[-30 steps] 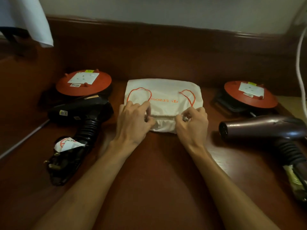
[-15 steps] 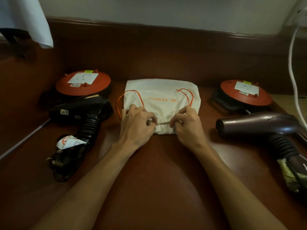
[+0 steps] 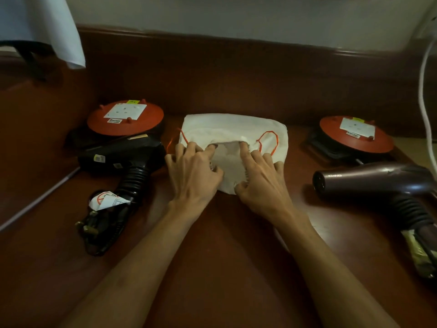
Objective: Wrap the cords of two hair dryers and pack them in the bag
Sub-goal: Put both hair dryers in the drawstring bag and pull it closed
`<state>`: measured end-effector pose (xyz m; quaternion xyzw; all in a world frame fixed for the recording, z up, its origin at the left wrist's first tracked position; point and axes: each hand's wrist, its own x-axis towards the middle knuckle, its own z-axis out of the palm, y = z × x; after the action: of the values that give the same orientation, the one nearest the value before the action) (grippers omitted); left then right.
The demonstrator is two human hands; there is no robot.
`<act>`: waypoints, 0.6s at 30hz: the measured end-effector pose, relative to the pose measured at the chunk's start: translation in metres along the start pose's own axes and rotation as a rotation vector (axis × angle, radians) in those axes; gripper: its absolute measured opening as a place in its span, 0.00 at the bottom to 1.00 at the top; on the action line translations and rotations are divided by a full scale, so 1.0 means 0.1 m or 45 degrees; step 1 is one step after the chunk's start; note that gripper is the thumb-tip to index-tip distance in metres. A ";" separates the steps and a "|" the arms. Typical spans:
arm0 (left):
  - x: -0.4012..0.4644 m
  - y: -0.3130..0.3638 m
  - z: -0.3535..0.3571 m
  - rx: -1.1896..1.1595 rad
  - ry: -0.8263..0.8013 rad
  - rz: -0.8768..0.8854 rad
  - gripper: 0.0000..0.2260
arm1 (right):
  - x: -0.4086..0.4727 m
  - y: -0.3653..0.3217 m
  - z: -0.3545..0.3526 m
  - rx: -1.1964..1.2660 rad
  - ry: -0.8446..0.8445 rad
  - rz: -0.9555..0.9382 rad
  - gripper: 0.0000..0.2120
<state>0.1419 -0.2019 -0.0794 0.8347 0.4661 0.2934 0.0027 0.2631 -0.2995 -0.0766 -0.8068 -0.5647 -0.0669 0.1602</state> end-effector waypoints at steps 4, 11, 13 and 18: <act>0.04 -0.07 0.00 -0.066 0.066 -0.098 0.13 | 0.01 0.00 0.01 0.010 0.269 0.049 0.24; 0.06 -0.04 -0.12 -0.069 -0.025 0.199 0.31 | 0.05 0.17 -0.11 -0.068 0.127 0.154 0.43; 0.05 -0.07 -0.11 -0.015 -0.102 0.212 0.31 | 0.03 0.19 -0.11 -0.080 0.101 0.139 0.44; 0.13 -0.25 -0.18 -0.084 0.092 0.040 0.12 | 0.05 0.43 -0.19 -0.041 0.379 0.215 0.15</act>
<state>0.1193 -0.1826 -0.0652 0.8301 0.4430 0.3385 0.0086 0.3065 -0.3150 -0.0657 -0.8351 -0.4637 -0.1810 0.2341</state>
